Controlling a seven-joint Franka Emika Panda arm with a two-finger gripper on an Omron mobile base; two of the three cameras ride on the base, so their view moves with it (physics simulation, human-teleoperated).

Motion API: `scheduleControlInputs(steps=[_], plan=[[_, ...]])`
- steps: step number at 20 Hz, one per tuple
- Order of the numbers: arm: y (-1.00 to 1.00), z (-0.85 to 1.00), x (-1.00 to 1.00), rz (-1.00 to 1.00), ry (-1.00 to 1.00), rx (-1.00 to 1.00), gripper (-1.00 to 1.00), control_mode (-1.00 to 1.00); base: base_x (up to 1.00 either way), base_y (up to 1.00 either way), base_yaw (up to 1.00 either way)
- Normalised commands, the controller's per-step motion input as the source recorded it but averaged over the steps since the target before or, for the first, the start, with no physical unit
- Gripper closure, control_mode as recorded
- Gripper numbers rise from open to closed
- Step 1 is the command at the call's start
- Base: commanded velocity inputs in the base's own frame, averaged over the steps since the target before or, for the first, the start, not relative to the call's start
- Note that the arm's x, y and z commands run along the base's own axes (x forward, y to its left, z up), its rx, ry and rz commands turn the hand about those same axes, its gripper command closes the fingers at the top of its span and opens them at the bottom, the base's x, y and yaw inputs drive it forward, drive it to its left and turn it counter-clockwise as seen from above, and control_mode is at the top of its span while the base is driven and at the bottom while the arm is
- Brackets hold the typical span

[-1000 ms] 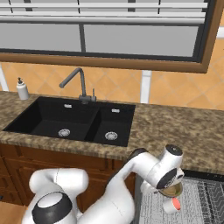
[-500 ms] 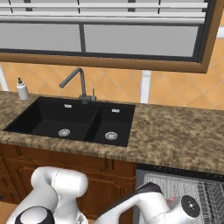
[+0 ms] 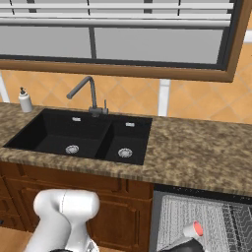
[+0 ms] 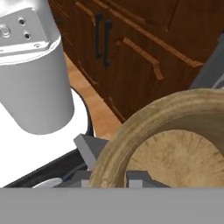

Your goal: Pick up the cup and bowl from the counter, place them in the dishwasher, and close the dishwasher door.

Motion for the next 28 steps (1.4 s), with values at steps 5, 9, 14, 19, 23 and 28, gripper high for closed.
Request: scheduleControlInputs(steps=[5,9,14,19,23,28], plan=[[0.00,-0.34,0.36,0.11,0.00,0.25,1.00,-1.00,0.00,0.00,0.00],[0.00,-0.52,0.47,0.15,0.00,0.25,1.00,-1.00,0.00,0.00,0.00],[-0.02,-0.47,0.67,0.18,-0.06,0.23,1.00,-1.00,0.00,0.00,0.00],[-0.12,-0.17,0.88,0.15,-0.04,0.07,1.00,-1.00,0.00,0.00,0.00],[-0.10,-0.54,0.74,0.08,-0.15,0.02,1.00,-1.00,0.00,0.00,0.00],[0.00,-0.86,0.57,0.00,-0.26,0.00,1.00,-1.00,0.00,0.00,0.00]])
